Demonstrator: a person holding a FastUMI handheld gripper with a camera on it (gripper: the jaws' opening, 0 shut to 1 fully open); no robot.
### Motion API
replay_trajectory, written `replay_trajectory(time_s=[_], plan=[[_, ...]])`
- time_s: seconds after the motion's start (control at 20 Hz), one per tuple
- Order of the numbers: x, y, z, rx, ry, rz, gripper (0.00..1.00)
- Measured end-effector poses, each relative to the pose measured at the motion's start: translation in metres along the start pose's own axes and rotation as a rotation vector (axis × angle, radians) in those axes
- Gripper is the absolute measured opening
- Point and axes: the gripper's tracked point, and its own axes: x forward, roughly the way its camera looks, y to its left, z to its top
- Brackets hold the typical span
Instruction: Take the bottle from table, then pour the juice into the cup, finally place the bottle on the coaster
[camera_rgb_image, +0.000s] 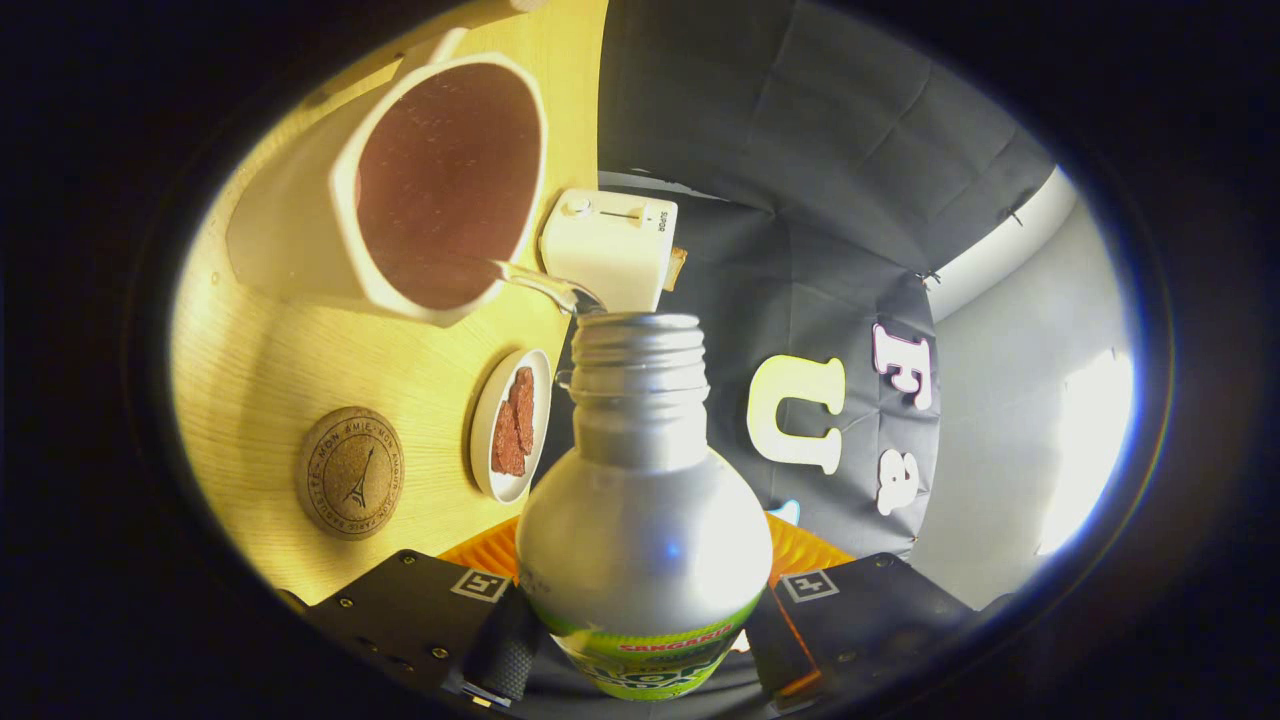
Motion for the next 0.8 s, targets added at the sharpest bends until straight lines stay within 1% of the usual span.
replay_trajectory(time_s=[0.8], plan=[[0.001, -0.019, -0.009, -0.081, 0.0, -0.022, 0.83]])
